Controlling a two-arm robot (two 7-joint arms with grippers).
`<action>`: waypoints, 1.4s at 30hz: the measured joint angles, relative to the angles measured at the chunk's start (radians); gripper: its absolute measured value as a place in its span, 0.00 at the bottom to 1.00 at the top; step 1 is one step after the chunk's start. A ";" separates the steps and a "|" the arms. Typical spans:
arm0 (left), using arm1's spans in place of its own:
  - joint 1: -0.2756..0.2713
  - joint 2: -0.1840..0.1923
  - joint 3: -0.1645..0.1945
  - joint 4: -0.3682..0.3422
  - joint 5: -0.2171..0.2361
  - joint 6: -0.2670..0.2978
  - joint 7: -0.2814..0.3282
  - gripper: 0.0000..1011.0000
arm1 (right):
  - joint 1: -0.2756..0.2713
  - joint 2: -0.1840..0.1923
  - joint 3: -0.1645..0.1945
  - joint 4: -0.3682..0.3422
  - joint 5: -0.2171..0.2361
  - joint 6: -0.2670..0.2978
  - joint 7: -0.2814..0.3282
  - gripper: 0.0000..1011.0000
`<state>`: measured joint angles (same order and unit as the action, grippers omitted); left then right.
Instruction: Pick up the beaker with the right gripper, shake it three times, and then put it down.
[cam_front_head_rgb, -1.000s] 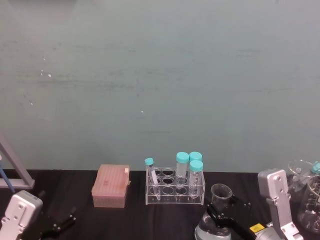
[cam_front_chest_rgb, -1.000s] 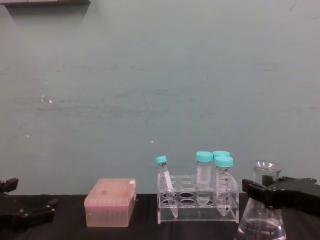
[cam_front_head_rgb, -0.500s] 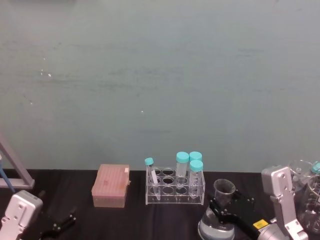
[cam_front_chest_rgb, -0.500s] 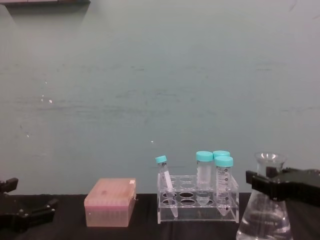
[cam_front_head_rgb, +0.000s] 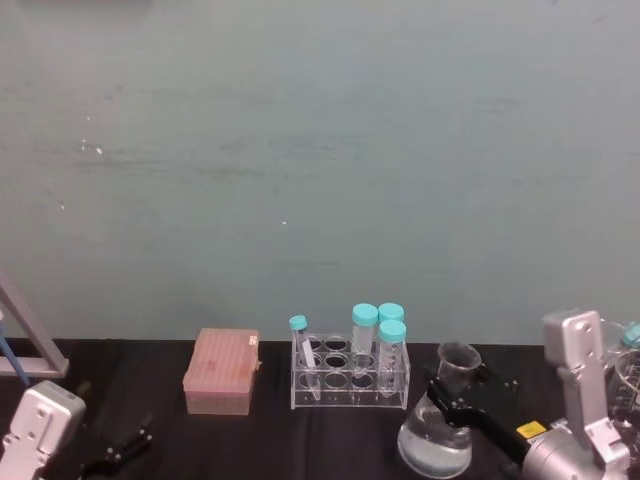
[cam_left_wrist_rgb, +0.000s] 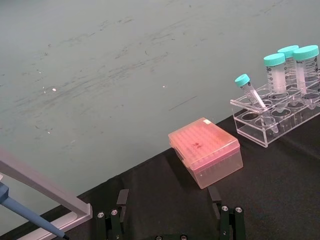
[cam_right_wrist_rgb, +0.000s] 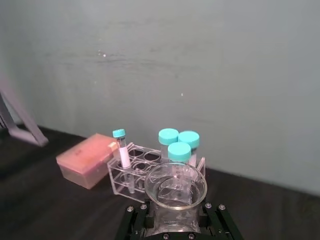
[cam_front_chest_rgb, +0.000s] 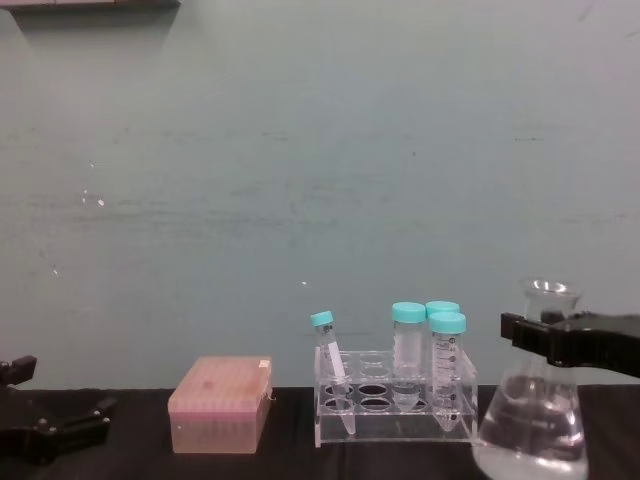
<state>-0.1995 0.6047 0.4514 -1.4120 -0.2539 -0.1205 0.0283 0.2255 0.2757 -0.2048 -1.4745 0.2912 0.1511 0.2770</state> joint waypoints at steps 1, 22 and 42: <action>0.000 0.000 0.000 0.000 0.000 0.000 0.000 0.99 | 0.000 -0.008 0.011 0.000 0.024 0.021 0.003 0.45; 0.000 0.000 0.000 0.000 0.000 0.000 0.000 0.99 | -0.001 -0.194 0.266 0.007 0.530 0.350 -0.050 0.45; 0.000 0.000 0.000 0.000 0.000 0.000 0.000 0.99 | -0.007 -0.177 0.256 0.004 0.590 0.349 -0.088 0.45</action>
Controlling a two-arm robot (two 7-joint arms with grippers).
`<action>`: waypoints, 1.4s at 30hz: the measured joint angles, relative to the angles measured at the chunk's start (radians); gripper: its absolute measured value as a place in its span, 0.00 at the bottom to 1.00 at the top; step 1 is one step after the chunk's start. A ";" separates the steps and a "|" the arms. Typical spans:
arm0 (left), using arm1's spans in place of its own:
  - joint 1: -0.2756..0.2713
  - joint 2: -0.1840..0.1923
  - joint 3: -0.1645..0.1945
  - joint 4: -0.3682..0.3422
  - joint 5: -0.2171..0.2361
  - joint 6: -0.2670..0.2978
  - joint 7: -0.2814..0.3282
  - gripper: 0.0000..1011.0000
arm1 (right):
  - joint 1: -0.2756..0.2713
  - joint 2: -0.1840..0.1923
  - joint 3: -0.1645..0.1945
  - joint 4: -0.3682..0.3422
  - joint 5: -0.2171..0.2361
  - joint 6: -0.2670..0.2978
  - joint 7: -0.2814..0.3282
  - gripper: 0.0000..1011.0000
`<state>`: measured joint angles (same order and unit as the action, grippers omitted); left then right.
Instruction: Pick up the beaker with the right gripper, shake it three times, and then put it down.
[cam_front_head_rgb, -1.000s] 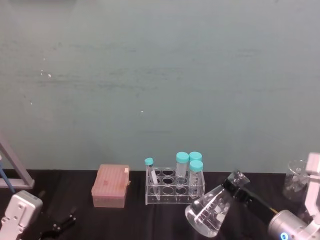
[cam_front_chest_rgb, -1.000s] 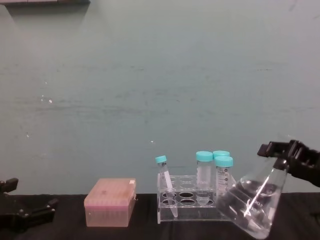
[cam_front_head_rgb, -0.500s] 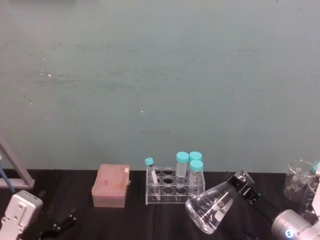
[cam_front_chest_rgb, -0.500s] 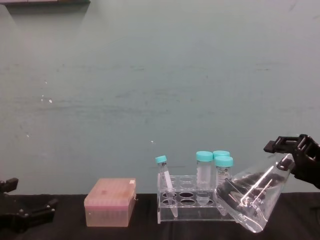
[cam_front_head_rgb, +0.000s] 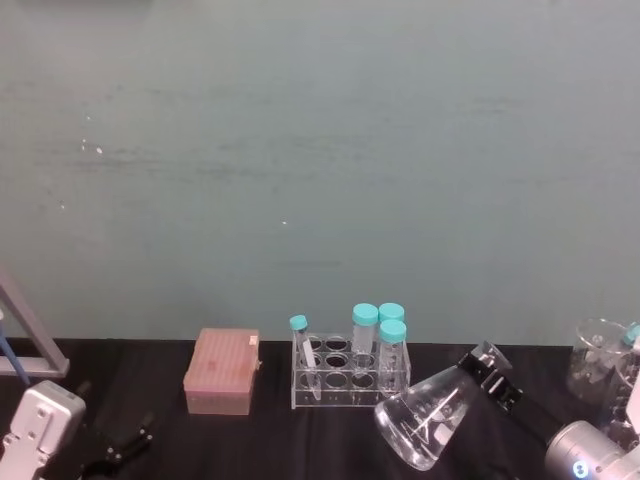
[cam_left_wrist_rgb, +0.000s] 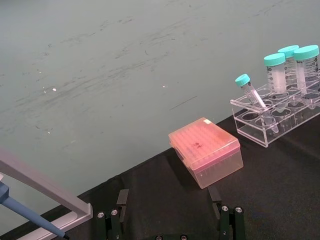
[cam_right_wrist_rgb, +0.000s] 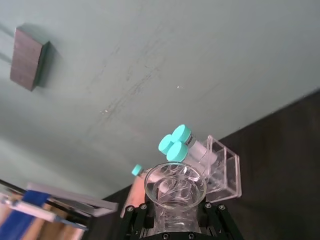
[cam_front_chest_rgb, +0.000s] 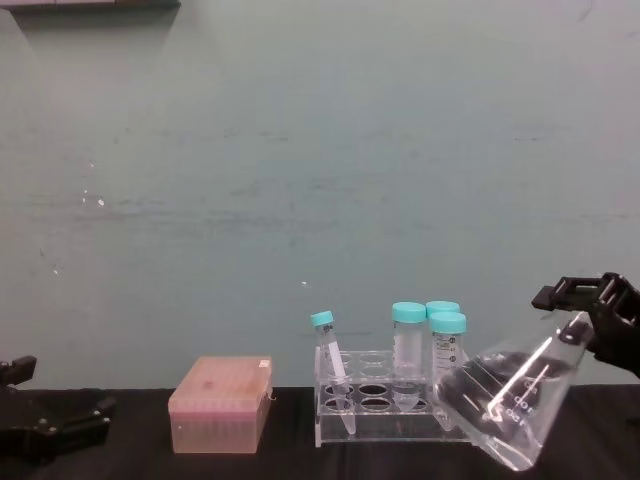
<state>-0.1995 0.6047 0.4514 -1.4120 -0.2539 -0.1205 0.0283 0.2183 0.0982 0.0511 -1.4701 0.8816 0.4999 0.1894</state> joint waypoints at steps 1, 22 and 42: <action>0.000 0.000 0.000 0.000 0.000 0.000 0.000 0.99 | -0.001 0.020 -0.022 -0.001 -0.032 -0.030 0.013 0.45; 0.000 0.000 0.000 0.000 0.000 0.000 0.000 0.99 | 0.067 0.329 -0.300 0.099 -0.920 -0.763 0.000 0.45; 0.000 0.000 0.000 0.000 0.000 0.000 0.000 0.99 | 0.074 0.351 -0.318 0.115 -1.143 -0.840 -0.038 0.45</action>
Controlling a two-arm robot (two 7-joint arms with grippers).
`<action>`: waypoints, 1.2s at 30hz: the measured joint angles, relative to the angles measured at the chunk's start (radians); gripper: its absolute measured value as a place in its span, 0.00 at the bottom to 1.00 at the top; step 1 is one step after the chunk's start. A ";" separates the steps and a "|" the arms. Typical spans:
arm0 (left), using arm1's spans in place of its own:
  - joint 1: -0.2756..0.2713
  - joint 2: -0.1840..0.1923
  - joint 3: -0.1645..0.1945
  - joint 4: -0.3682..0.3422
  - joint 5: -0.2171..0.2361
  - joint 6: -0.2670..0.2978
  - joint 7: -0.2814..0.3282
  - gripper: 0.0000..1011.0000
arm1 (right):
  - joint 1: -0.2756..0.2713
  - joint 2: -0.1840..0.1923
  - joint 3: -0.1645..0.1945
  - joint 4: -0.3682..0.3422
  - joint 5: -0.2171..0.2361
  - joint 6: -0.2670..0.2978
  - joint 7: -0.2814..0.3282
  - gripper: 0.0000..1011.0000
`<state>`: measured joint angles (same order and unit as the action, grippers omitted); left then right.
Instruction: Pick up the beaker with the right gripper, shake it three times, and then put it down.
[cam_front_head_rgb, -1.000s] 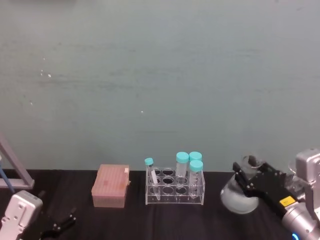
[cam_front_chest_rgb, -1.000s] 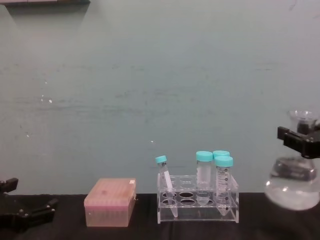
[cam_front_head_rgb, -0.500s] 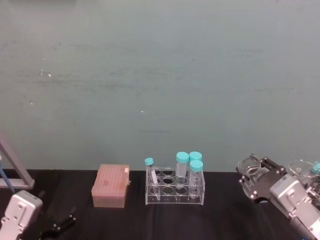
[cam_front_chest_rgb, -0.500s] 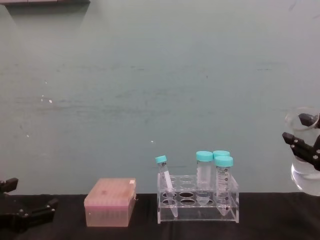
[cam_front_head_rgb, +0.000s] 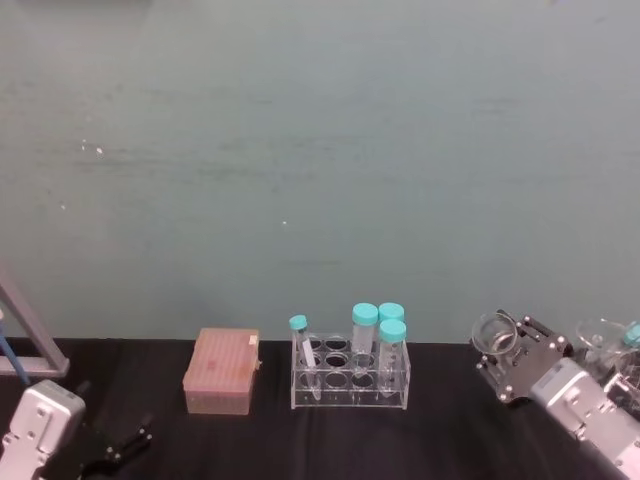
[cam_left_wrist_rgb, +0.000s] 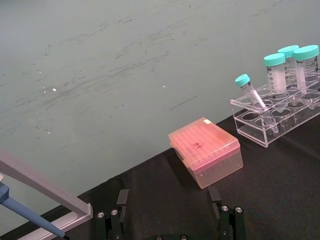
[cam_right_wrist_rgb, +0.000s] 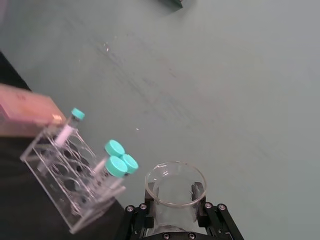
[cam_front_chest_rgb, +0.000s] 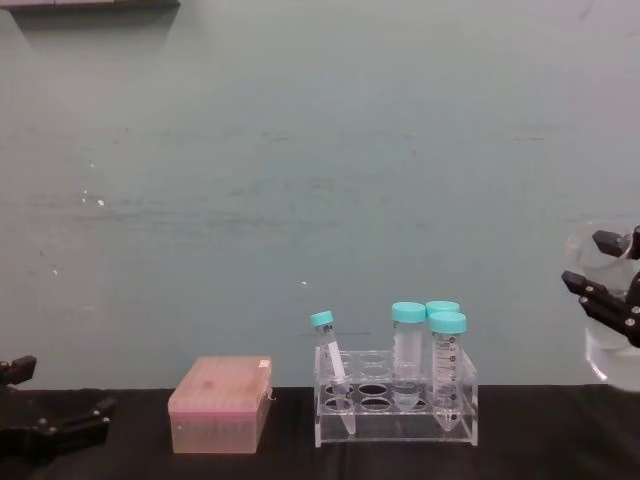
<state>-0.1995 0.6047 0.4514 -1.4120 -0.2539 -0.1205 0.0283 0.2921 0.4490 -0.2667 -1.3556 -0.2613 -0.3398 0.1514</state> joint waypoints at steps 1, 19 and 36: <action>0.000 0.000 0.000 0.000 0.000 0.000 0.000 0.99 | -0.006 -0.009 0.011 -0.007 0.037 0.012 0.027 0.45; 0.000 0.000 0.000 0.000 0.000 0.000 0.000 0.99 | -0.069 -0.127 0.134 -0.103 0.584 0.432 0.286 0.45; 0.000 0.000 0.000 0.000 0.000 0.000 0.000 0.99 | -0.048 -0.100 0.094 -0.093 0.609 0.467 0.255 0.45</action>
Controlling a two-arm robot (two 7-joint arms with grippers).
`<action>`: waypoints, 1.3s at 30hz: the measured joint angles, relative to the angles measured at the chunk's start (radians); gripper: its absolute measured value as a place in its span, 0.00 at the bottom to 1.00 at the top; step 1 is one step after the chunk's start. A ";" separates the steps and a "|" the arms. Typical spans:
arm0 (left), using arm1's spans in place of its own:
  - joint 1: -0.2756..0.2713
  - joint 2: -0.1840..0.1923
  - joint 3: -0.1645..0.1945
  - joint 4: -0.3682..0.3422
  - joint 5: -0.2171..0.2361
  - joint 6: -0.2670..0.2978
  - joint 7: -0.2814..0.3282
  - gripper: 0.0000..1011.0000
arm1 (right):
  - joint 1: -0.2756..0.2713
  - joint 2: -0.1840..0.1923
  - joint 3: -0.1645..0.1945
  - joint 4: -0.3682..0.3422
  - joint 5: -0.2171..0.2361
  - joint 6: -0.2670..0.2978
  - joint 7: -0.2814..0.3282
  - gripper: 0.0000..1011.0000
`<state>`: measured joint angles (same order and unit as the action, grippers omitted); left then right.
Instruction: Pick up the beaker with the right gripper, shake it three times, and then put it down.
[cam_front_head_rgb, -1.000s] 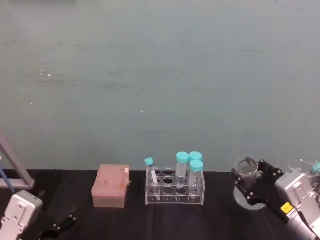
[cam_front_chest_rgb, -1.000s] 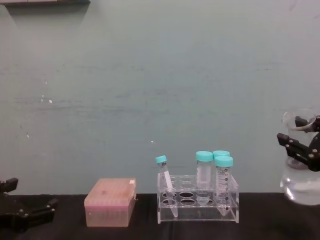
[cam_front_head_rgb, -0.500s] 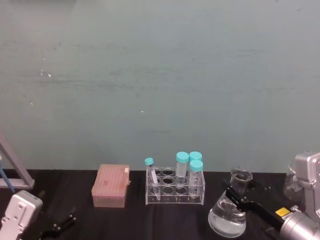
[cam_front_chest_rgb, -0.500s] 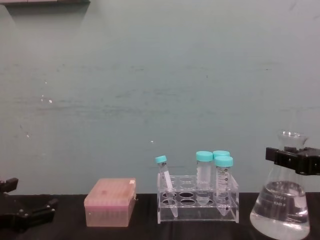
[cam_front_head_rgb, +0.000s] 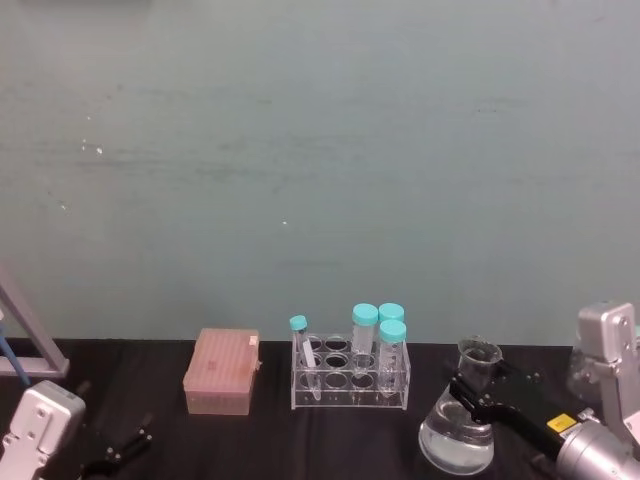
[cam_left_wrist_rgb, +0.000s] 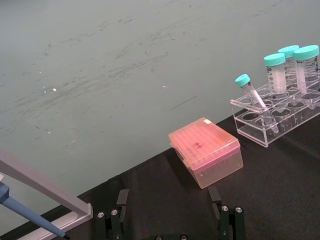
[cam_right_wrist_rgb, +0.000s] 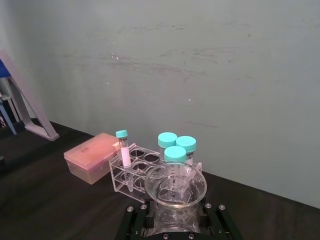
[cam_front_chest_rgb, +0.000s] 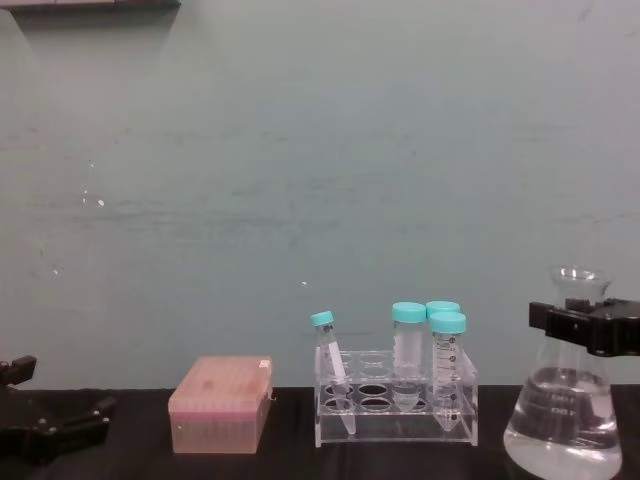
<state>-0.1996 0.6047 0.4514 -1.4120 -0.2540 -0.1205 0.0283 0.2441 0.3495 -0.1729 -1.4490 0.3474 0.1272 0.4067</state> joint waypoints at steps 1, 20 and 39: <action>0.000 0.000 0.000 0.000 0.000 0.000 0.000 0.99 | 0.001 0.002 -0.004 0.000 -0.004 -0.003 -0.004 0.45; 0.000 0.000 0.000 0.000 0.000 0.000 0.000 0.99 | 0.000 0.000 0.000 0.002 -0.004 -0.003 -0.003 0.45; 0.000 0.000 0.000 0.000 0.000 0.000 0.000 0.99 | 0.000 -0.001 0.001 0.002 -0.003 -0.002 -0.002 0.45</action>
<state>-0.1995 0.6047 0.4514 -1.4120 -0.2539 -0.1205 0.0283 0.2443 0.3486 -0.1722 -1.4474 0.3442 0.1250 0.4044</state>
